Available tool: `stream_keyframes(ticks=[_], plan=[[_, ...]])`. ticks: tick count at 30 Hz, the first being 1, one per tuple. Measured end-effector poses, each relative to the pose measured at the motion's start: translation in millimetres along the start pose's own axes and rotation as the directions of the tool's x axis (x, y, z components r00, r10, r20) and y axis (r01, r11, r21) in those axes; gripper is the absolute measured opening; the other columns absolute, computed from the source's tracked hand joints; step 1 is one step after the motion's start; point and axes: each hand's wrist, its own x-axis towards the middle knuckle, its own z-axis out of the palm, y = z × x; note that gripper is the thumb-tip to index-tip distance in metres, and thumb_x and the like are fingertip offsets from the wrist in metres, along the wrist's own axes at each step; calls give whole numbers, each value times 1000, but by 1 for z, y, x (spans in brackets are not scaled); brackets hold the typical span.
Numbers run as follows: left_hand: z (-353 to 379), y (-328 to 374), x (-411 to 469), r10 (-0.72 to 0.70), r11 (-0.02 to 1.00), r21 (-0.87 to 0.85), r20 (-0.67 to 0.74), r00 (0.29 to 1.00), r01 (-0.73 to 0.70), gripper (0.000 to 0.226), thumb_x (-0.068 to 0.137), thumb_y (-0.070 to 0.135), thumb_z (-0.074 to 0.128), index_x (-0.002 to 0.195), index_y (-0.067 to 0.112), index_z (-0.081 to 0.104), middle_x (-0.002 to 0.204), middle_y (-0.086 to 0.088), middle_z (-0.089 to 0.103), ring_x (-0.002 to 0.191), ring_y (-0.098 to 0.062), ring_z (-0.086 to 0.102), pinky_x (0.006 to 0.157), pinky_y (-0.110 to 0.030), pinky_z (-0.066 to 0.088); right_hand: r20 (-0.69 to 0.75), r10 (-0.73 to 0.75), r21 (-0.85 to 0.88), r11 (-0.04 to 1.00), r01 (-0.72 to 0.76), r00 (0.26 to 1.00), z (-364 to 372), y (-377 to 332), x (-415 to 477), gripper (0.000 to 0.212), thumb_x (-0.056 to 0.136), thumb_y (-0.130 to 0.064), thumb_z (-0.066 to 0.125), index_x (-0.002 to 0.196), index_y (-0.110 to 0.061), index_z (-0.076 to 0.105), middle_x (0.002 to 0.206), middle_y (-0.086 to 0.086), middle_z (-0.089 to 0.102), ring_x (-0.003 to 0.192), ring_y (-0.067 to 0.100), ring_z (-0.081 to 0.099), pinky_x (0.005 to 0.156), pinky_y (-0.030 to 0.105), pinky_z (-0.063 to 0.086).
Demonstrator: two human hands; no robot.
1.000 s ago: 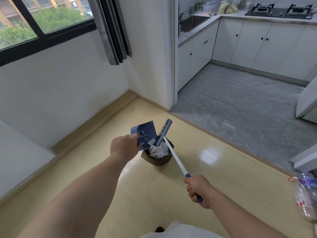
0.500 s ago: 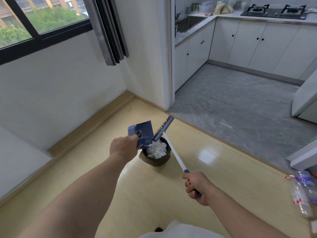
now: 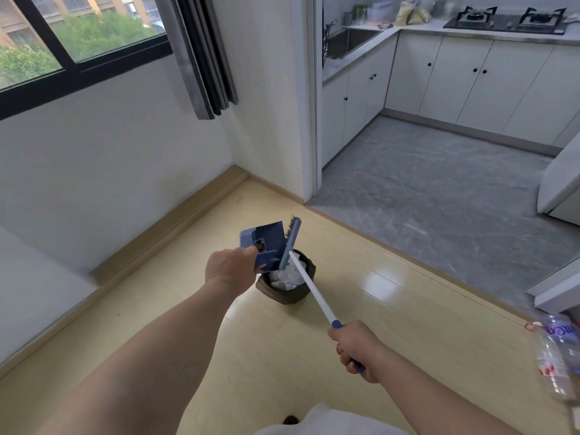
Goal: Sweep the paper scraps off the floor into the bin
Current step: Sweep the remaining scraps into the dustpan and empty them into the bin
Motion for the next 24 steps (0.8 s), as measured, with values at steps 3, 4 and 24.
stream_keyframes(ticks=[3, 4, 24], plan=[[2, -2, -3, -6, 1000, 8, 1, 1000, 6, 31, 102, 45, 39, 110, 22, 58, 92, 3, 70, 69, -22, 58, 58, -28, 36, -29, -16, -25, 1000, 16, 999, -2, 0, 1, 18, 95, -20, 50, 107, -10, 58, 57, 0, 40, 42, 10, 31, 37, 19, 23], [3, -3, -4, -9, 1000, 15, 2, 1000, 9, 31, 102, 45, 39, 110, 22, 58, 92, 2, 70, 67, -21, 54, 57, -28, 36, -34, -18, -25, 1000, 17, 999, -3, 0, 1, 17, 94, -19, 49, 106, -9, 57, 57, 0, 39, 42, 10, 31, 37, 19, 23], [-5, -17, -29, -200, 978, -61, -1, 980, 199, 33, 100, 48, 38, 100, 22, 57, 84, 4, 67, 65, -22, 54, 58, -27, 39, 205, -24, 410, 910, -64, 978, -10, -11, -7, 16, 97, -16, 49, 82, -16, 44, 55, -4, 31, 37, 4, 24, 32, 15, 19]])
